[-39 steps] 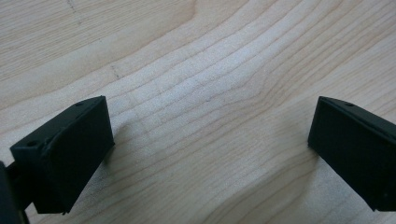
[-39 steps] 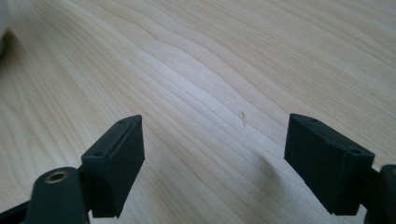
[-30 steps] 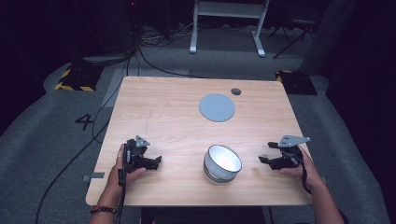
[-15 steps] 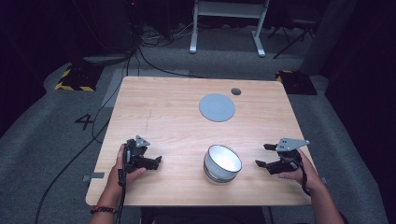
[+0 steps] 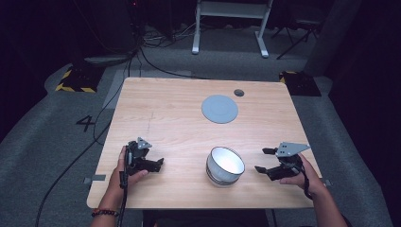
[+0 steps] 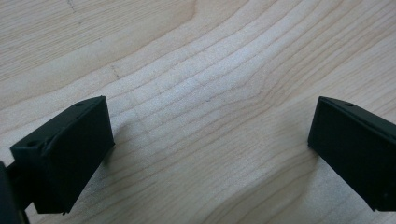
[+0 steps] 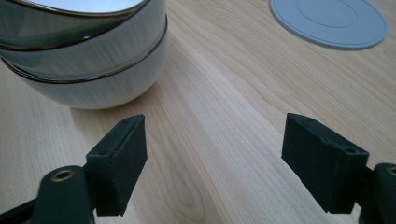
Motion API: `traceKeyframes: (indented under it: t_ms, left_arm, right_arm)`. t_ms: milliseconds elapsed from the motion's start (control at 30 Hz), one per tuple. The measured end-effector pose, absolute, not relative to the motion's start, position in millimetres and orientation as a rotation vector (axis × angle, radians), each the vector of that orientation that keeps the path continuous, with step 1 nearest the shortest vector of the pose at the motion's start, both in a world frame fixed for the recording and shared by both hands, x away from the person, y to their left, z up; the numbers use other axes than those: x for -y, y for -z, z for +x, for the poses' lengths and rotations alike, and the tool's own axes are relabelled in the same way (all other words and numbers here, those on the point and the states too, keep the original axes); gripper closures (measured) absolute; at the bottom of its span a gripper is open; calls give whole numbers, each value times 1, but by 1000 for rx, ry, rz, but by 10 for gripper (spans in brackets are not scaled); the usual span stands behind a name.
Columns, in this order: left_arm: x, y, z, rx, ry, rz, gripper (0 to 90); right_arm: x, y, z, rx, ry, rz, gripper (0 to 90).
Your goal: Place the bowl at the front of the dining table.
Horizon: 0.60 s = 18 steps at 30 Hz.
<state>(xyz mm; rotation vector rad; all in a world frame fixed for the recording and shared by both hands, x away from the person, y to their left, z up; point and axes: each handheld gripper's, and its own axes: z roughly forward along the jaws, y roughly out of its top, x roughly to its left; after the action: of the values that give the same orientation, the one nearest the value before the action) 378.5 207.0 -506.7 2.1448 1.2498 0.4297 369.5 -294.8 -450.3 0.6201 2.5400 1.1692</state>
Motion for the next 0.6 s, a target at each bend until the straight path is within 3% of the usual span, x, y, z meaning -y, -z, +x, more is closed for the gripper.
traceKeyframes:
  t_ms: [600]
  left_arm:
    - [-207,507,378,-1250,-431,2146,2]
  right_arm:
    - [276,439,353,-2583,-1202,494,235]
